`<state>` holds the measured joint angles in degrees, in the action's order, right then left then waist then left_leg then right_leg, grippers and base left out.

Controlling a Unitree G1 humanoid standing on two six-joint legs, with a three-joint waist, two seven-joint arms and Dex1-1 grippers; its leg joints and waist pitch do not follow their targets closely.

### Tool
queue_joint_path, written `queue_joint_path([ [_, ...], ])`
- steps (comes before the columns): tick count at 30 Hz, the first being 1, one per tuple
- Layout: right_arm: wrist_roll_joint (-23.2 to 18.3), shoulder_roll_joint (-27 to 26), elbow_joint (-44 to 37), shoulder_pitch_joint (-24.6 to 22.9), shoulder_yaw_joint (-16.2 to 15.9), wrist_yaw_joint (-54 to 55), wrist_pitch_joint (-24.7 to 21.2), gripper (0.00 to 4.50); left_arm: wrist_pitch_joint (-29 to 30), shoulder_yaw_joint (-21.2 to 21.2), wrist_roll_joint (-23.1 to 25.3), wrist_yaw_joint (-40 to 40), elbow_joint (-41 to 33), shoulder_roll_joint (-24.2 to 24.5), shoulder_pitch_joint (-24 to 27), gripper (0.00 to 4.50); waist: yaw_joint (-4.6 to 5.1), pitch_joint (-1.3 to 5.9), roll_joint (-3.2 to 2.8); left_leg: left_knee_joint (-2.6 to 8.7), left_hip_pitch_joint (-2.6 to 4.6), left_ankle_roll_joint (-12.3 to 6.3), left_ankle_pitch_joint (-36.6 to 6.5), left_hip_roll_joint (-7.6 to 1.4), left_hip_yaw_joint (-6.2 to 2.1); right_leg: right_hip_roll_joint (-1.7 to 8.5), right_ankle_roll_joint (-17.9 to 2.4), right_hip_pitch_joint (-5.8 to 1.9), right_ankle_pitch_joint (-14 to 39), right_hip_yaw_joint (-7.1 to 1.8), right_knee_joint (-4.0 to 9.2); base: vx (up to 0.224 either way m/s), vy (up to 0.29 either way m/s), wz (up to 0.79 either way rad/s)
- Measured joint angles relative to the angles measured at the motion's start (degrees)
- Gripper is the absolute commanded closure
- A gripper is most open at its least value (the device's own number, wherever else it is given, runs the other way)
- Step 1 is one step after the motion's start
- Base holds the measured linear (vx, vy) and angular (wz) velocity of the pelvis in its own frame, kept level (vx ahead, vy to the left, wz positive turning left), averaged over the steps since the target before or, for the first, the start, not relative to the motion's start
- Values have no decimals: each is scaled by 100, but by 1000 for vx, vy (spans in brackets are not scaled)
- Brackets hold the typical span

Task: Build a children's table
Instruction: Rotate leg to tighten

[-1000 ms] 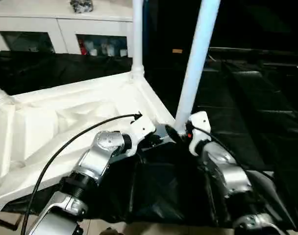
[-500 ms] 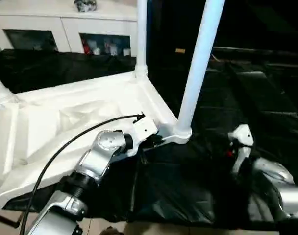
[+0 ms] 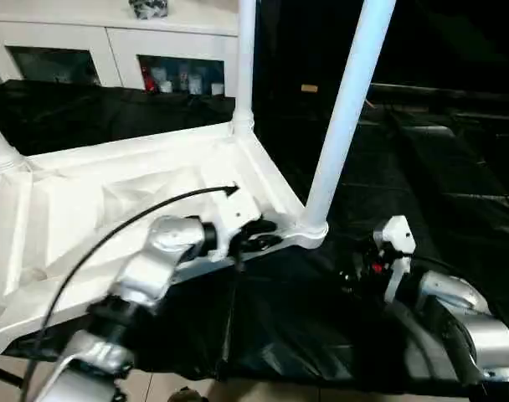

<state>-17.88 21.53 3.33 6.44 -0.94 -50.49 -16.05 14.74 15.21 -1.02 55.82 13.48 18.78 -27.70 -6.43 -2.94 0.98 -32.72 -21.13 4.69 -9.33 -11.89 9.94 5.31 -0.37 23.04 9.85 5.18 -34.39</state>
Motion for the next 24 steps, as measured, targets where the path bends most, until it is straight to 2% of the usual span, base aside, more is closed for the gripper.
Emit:
queue_joint_path([
  [1,41,-16,15,-9,-5,110,60,80,176,-15,-103,150,-277,157,125,253,6,0,0,0,1,0,0,0,1,0,1,0,1,-1,0,0,0,0],
  [4,188,-58,209,-9,93,437,241,80,403,-71,-179,258,-580,331,331,242,-9,0,0,0,0,0,0,1,3,0,1,0,1,-3,2,0,0,0],
  [6,231,-102,317,18,200,659,320,80,452,-158,-178,102,-579,250,339,216,-35,0,0,0,-2,0,0,2,5,1,2,-4,1,-8,1,0,0,0],
  [8,280,-105,483,55,397,963,384,80,474,-195,-155,-125,-478,119,281,208,-46,1,-5,-3,4,0,0,3,6,1,20,-17,12,-13,1,0,0,0],
  [12,380,-25,823,212,848,1601,402,80,458,-142,-22,-507,27,-213,-45,172,-15,2,-16,-6,3,0,0,5,6,1,29,-19,15,-18,1,0,0,0],
  [16,407,120,860,203,1060,1792,401,80,390,21,137,-807,557,-440,-346,169,34,17,-70,-6,5,0,0,3,1,-4,31,-19,11,-16,0,0,0,0],
  [19,406,158,859,182,1088,1816,370,80,378,106,209,-863,963,-609,-525,169,81,24,-125,-6,4,0,0,4,0,-5,28,-17,8,-15,0,0,0,0],
  [21,406,158,856,159,1097,1819,369,80,381,145,226,-867,1121,-638,-597,169,101,25,-139,-6,-2,0,0,3,-3,-8,5,-12,-5,-13,1,0,0,0],
  [23,405,159,846,119,1112,1836,369,80,392,145,244,-871,1222,-638,-613,197,120,32,-164,-7,-5,-1,0,3,-3,-8,6,-13,-3,-13,5,0,0,0],
  [24,407,159,810,80,1110,1853,367,80,401,147,254,-890,1280,-638,-624,197,122,37,-175,-7,-7,-1,0,3,-3,-7,6,-13,-3,-13,11,0,0,0],
])
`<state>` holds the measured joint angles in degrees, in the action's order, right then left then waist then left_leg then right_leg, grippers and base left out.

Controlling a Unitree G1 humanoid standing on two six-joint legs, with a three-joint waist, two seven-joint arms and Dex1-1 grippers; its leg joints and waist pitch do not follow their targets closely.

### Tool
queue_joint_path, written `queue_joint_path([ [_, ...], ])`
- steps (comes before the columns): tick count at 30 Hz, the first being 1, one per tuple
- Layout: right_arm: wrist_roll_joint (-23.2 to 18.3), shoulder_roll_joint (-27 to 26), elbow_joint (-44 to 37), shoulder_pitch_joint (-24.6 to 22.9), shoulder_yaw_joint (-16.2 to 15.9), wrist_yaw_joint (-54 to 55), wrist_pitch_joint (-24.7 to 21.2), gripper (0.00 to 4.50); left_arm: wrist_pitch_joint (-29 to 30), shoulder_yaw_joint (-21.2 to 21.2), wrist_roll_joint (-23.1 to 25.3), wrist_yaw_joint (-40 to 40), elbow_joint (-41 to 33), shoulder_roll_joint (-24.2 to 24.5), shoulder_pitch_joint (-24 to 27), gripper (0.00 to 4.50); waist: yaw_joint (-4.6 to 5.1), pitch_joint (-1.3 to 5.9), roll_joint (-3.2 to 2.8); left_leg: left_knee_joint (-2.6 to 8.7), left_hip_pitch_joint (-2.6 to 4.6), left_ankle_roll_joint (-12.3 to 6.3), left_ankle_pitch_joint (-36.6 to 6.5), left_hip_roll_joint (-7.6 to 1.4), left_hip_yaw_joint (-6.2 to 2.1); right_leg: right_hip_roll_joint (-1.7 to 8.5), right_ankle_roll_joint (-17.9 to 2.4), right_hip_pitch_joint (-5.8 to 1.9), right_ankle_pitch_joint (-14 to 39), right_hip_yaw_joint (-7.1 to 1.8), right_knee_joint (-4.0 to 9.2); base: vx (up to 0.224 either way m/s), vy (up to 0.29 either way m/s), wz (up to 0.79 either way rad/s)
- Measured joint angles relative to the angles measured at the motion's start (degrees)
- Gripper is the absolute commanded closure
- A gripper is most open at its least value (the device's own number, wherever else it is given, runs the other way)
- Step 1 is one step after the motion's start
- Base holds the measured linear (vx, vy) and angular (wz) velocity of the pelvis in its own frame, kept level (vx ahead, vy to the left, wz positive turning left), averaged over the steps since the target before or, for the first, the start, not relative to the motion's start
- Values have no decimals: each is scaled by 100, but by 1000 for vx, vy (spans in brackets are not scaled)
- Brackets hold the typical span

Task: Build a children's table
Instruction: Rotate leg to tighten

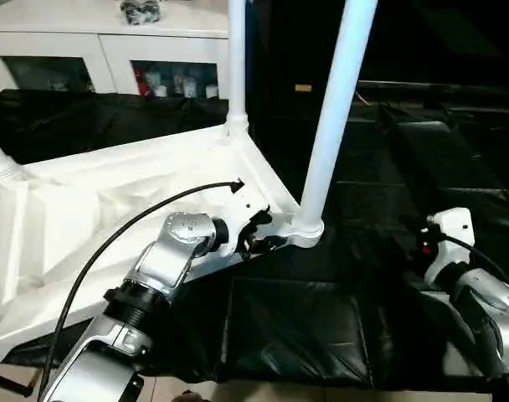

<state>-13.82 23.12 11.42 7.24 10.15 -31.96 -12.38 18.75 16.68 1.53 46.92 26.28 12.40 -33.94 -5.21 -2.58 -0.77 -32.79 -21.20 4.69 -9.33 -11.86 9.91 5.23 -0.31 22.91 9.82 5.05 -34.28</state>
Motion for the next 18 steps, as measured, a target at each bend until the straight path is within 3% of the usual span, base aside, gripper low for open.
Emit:
queue_joint_path([
  [3,-1,1,-199,-138,-102,-84,-28,80,53,7,66,-92,209,9,-50,225,5,10,-34,-1,-4,-2,-1,1,1,0,0,-2,0,0,12,0,0,0],
  [18,14,34,-392,-211,-391,-348,-72,80,126,112,118,-57,453,-65,-161,332,3,10,-36,-1,-1,-2,-1,0,-1,1,20,-5,6,4,12,0,0,0],
])
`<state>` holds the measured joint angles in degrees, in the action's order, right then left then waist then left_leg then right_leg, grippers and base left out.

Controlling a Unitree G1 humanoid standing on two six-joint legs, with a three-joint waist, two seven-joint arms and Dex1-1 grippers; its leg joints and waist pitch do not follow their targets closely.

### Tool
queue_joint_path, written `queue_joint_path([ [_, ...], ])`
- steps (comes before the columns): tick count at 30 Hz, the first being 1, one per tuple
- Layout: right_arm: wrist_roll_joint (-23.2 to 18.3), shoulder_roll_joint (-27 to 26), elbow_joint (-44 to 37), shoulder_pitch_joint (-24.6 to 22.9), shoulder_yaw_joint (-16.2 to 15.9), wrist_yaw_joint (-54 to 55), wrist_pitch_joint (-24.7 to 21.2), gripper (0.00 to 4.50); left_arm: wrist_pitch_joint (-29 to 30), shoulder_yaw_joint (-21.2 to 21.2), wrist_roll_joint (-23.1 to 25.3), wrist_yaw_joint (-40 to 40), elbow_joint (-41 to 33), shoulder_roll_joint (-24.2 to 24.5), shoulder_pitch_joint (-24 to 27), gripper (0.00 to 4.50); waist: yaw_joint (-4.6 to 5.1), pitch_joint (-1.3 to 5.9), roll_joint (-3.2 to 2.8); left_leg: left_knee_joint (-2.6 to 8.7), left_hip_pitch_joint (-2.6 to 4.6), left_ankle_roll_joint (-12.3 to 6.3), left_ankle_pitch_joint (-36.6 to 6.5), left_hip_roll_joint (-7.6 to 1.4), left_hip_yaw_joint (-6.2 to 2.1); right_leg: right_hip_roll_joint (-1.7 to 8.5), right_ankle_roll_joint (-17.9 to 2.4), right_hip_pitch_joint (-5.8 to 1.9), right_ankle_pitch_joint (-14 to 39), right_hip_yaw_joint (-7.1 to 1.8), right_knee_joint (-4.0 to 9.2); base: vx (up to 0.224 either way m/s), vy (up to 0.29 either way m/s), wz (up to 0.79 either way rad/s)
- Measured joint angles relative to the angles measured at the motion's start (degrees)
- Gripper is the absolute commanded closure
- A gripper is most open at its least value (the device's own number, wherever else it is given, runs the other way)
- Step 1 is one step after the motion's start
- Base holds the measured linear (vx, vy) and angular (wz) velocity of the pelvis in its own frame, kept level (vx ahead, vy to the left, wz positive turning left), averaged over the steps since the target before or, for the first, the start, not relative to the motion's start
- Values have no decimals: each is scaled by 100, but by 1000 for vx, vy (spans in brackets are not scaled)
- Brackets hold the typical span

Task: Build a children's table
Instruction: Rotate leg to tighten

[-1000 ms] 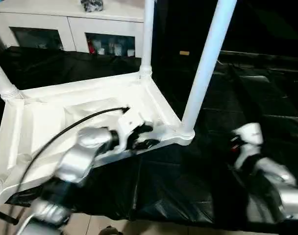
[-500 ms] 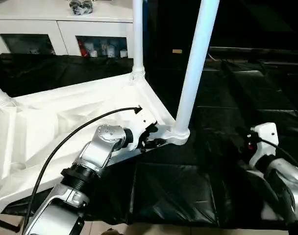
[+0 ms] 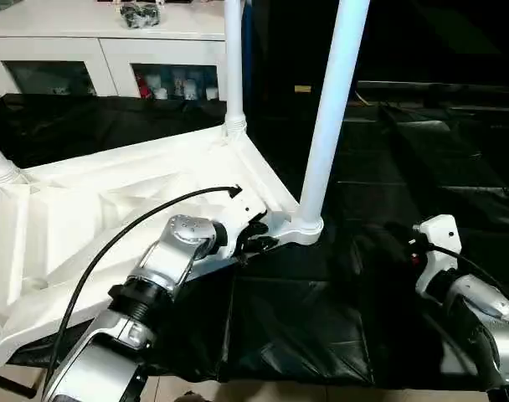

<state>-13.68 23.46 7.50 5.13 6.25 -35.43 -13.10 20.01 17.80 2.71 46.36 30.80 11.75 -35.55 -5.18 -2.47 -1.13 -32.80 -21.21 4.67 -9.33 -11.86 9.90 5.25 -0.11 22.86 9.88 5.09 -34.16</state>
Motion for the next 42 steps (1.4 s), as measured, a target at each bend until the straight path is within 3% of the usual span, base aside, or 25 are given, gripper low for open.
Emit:
queue_joint_path([
  [6,14,55,-3,0,-36,-152,-6,80,-12,76,46,201,3,49,-42,373,2,0,0,0,-1,0,0,0,0,0,-2,0,-1,0,0,0,0,0],
  [7,-46,61,-9,0,-59,-260,-45,63,-12,76,43,228,2,59,-43,398,3,0,0,0,-1,0,0,0,0,0,-4,0,-3,0,0,0,0,0],
  [14,-298,101,-48,140,-165,-681,-241,7,-122,48,-103,505,3,130,-43,449,2,0,0,0,-4,0,0,0,0,0,-17,3,-10,0,3,0,0,0],
  [21,-425,348,-234,267,-502,-1394,-310,1,-731,68,-289,1180,-76,408,222,450,-23,0,-1,0,-8,-1,0,0,2,4,-17,4,-9,0,3,0,0,0],
  [29,-142,663,-207,554,-1064,-2022,-169,1,-1308,353,-294,1978,-389,904,465,450,-120,0,5,0,-3,-1,0,0,2,4,1,-2,1,0,0,0,0,0],
  [42,110,672,271,1052,-1700,-2711,130,1,-1565,430,-302,2368,-454,1029,522,450,-146,0,11,-1,-3,-5,4,-1,5,7,-20,-10,-12,-3,-7,0,0,0],
])
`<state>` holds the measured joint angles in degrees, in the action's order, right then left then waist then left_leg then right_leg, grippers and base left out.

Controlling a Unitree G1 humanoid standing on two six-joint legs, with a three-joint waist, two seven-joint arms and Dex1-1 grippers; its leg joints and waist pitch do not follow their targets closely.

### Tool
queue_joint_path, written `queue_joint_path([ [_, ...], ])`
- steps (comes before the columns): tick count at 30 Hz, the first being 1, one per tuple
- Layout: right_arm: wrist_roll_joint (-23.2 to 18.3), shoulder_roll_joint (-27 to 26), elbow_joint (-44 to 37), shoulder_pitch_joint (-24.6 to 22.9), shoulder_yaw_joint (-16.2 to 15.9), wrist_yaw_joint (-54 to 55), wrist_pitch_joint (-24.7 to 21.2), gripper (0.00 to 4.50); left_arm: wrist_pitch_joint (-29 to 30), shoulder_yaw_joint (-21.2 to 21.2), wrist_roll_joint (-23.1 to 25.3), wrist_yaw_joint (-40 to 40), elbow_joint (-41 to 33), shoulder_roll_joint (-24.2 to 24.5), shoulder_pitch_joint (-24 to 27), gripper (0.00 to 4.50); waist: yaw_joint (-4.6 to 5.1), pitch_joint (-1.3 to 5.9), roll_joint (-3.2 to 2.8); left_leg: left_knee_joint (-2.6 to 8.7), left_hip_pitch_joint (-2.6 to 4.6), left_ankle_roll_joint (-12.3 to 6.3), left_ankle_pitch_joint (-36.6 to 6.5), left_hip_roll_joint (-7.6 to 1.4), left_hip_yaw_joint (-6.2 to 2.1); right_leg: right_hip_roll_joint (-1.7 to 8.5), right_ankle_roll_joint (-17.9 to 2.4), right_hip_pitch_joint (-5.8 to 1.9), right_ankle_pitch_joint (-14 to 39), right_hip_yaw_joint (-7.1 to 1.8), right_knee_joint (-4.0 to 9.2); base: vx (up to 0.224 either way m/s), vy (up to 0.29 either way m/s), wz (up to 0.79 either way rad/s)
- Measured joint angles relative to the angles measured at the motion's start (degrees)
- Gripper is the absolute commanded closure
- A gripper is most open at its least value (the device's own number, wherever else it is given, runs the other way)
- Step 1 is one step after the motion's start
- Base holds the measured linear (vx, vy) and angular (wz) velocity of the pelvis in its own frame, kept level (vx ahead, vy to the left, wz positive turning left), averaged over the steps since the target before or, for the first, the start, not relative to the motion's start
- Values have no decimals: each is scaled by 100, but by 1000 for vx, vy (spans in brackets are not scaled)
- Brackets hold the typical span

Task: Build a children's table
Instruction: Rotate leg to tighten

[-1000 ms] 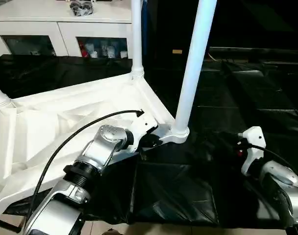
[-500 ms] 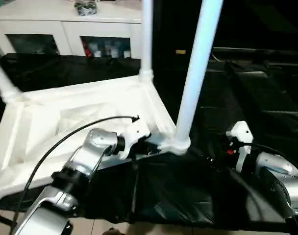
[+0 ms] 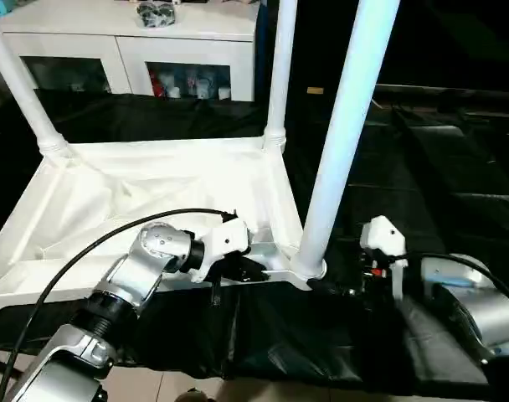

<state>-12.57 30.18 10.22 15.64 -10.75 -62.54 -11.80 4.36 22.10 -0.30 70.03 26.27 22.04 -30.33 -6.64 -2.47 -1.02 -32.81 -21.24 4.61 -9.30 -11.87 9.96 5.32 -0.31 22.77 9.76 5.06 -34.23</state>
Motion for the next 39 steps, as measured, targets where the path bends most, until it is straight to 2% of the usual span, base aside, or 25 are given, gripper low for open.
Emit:
queue_joint_path([
  [7,128,-240,443,312,-118,-48,242,74,-76,25,-3,124,0,20,0,450,-23,1,3,-5,-5,0,0,0,0,0,0,0,0,0,0,0,0,0],
  [11,154,-300,640,394,-181,-97,330,95,-77,25,-5,209,-1,68,0,450,-14,1,5,-6,-4,0,0,-1,0,0,-1,1,-1,0,-3,0,0,0],
  [12,153,-304,650,414,-206,-127,333,117,-77,28,-5,227,-2,80,0,450,-14,1,5,-6,-4,0,0,-1,0,0,-1,1,-1,0,-5,0,0,0],
  [15,153,-353,687,435,-228,-198,366,134,-79,34,-6,277,-3,114,1,450,-15,1,10,-7,-2,0,0,-1,-1,0,-1,2,0,0,-13,0,0,0],
  [16,157,-368,696,435,-246,-221,376,159,-80,34,-6,284,-3,122,0,450,-13,0,11,-8,-1,0,0,-1,-1,0,-1,3,0,0,-14,0,0,0],
  [20,161,-423,812,439,-273,-283,470,176,-80,29,-14,289,-3,131,2,450,-5,1,24,-9,0,0,0,-2,-2,0,-1,3,0,0,-17,0,0,0],
  [23,160,-449,824,439,-272,-283,489,213,-79,27,-18,289,-3,131,1,450,-1,1,29,-11,1,0,0,-2,-2,0,0,2,0,0,-18,0,0,0],
  [29,112,-470,821,457,-266,-299,503,245,-66,23,-16,288,-3,130,1,450,1,4,38,-11,4,0,0,-2,-2,0,-2,0,-1,-1,-20,0,0,0],
  [39,107,-483,827,457,-263,-303,506,252,-66,19,-16,287,3,133,1,450,2,5,40,-11,5,0,0,-2,-2,0,-1,0,0,-1,-22,0,0,0],
])
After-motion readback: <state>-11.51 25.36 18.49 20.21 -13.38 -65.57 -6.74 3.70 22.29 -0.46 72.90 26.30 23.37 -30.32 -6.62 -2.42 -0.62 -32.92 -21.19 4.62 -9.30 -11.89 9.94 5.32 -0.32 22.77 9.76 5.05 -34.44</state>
